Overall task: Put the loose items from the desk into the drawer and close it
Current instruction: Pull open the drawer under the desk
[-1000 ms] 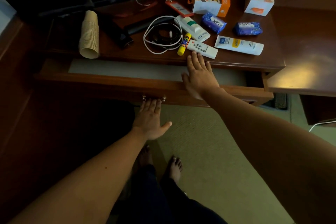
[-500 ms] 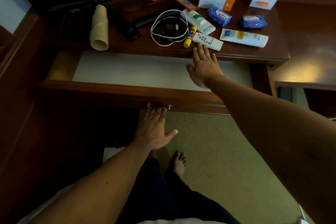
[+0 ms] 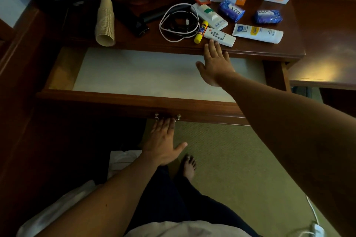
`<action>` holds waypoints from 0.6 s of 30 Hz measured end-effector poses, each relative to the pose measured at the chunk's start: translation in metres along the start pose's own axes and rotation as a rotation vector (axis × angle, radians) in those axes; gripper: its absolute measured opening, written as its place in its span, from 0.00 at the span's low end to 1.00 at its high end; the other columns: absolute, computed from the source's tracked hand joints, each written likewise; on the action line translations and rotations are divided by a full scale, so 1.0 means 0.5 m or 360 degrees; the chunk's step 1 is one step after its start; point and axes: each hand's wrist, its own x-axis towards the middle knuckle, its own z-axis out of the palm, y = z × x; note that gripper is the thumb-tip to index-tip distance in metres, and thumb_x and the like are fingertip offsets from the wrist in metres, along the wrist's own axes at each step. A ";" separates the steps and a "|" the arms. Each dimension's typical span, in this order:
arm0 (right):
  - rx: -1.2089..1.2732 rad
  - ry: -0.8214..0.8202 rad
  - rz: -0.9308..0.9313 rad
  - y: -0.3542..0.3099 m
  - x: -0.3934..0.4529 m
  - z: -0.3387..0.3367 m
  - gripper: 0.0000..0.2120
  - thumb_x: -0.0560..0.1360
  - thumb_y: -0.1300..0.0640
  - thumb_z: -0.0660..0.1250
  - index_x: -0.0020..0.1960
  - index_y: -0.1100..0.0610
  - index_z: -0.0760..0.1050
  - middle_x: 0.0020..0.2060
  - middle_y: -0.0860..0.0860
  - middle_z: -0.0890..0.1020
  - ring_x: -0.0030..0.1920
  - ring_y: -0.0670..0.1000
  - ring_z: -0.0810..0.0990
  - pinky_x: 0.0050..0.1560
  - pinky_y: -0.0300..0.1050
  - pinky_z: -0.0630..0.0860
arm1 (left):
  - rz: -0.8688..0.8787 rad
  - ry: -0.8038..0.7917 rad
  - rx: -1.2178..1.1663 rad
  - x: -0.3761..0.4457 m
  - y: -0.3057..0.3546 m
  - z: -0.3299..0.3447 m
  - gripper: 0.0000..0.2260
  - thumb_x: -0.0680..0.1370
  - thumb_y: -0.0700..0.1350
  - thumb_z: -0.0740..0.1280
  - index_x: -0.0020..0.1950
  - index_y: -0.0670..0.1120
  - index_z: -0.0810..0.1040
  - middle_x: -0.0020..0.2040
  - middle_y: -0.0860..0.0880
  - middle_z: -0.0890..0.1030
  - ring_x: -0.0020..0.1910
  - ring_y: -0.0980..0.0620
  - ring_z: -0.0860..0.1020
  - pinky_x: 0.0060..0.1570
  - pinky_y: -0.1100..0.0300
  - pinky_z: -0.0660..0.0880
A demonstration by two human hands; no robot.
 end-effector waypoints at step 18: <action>-0.0015 -0.0056 0.0024 -0.004 0.005 -0.010 0.36 0.83 0.38 0.46 0.82 0.56 0.40 0.81 0.55 0.40 0.80 0.55 0.38 0.78 0.61 0.42 | -0.0028 -0.0023 -0.0069 -0.072 0.022 0.010 0.45 0.76 0.73 0.46 0.82 0.44 0.42 0.83 0.42 0.45 0.81 0.43 0.44 0.79 0.47 0.42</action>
